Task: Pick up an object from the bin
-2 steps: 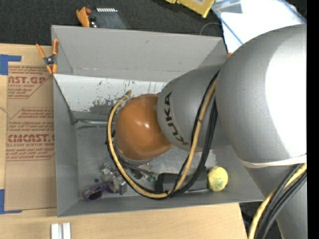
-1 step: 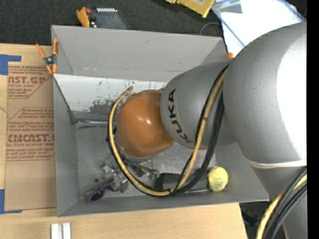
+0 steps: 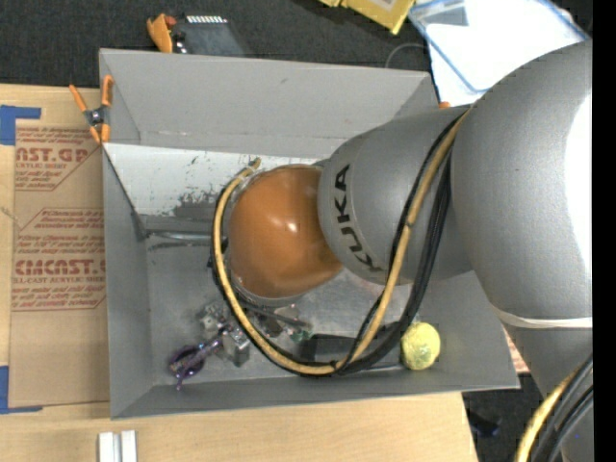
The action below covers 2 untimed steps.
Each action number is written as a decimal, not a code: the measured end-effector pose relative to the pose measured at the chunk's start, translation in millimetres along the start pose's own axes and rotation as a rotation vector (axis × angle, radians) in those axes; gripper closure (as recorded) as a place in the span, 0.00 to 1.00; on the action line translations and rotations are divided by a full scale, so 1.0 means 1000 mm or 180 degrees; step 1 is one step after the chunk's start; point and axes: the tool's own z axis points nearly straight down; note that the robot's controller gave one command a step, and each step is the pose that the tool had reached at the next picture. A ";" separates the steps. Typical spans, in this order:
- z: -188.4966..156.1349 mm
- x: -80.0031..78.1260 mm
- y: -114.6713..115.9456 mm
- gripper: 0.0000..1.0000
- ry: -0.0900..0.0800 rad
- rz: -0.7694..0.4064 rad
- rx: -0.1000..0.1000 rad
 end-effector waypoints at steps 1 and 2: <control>-0.027 -0.001 0.000 1.00 -0.0009 0.0000 0.0001; -0.039 -0.001 0.001 1.00 -0.0008 0.0000 0.0000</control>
Offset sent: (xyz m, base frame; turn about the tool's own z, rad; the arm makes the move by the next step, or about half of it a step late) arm 0.0001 0.0003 0.0400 0.0000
